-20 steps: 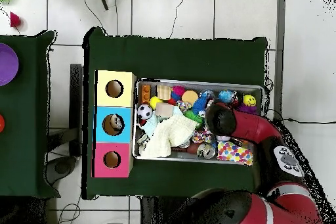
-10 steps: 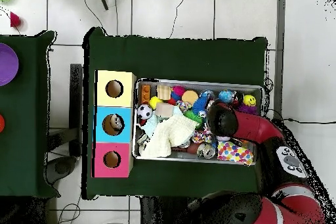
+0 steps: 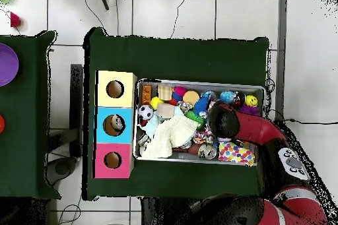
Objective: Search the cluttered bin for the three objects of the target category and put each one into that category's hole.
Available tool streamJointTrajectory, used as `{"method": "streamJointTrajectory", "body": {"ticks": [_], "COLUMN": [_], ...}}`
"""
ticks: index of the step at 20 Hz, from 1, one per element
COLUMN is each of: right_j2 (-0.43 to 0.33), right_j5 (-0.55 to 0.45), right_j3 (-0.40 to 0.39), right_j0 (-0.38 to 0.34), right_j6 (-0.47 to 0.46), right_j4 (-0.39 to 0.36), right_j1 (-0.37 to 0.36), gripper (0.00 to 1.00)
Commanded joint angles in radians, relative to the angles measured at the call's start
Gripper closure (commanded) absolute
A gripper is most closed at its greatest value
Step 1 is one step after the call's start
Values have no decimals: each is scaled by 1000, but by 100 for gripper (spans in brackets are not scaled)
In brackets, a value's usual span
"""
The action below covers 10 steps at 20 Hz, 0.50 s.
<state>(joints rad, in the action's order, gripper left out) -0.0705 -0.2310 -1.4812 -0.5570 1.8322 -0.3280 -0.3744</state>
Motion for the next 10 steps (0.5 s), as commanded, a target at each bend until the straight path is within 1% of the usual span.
{"method": "streamJointTrajectory", "body": {"ticks": [1,5,10], "right_j2": [-41,-38,-37], "right_j5": [1,-20,-30], "right_j3": [-72,-97,-104], "right_j0": [9,13,16], "right_j6": [59,59,54], "right_j4": [-31,-24,-22], "right_j1": [-16,-56,-77], "gripper": [100,100,100]}}
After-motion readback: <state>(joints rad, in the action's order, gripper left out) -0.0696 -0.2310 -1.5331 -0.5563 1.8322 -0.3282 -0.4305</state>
